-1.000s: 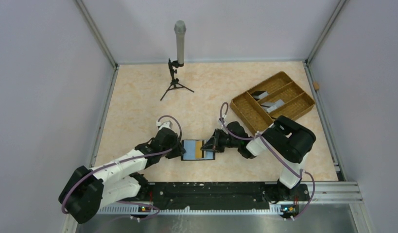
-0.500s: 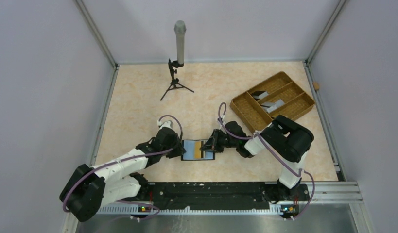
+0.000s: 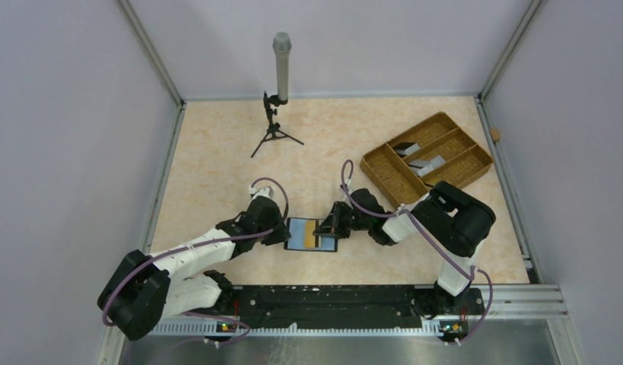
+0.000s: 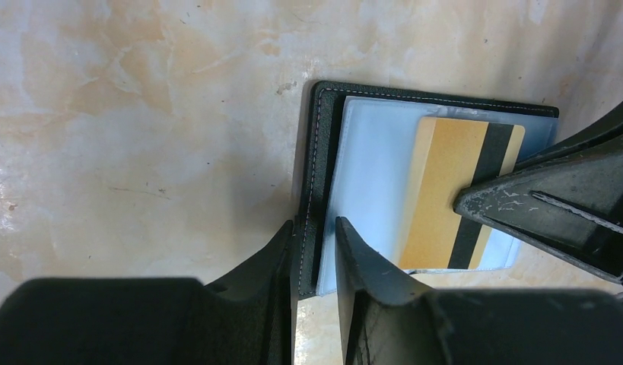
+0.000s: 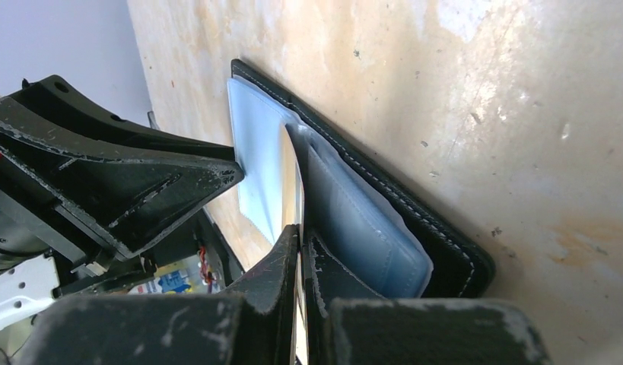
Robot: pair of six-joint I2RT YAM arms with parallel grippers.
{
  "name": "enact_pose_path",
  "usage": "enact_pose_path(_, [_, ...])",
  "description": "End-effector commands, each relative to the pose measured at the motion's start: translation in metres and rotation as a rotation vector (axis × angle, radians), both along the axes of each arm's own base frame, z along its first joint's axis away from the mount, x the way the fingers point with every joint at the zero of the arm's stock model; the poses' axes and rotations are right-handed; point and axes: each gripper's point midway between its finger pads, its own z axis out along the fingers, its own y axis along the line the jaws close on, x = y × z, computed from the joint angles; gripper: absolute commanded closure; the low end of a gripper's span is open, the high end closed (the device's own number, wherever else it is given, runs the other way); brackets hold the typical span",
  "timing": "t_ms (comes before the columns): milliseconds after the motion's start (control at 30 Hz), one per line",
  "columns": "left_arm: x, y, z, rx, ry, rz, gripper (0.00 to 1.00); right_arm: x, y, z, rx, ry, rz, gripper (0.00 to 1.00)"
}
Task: Put the credit cards into the card holder
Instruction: Insert the credit card into the card holder.
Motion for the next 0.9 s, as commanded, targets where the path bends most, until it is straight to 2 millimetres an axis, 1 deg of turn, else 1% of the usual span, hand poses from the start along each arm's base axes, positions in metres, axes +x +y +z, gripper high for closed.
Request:
enact_pose_path(0, [-0.009, 0.009, -0.015, 0.06, 0.049, -0.012, 0.73, -0.002, -0.012, -0.018, -0.134, -0.016, -0.015, 1.0])
enact_pose_path(233, [-0.01, 0.01, -0.014, 0.061, 0.05, -0.014, 0.74, -0.005, -0.012, -0.023, -0.138, -0.001, -0.016, 1.0])
enact_pose_path(567, [-0.011, 0.01, -0.015, 0.064, 0.053, -0.013, 0.74, -0.003, -0.019, -0.029, -0.174, -0.004, -0.043, 1.0])
enact_pose_path(867, [-0.011, 0.011, -0.014, 0.063, 0.052, -0.012, 0.74, -0.002, -0.023, -0.029, -0.2, -0.017, -0.049, 1.0])
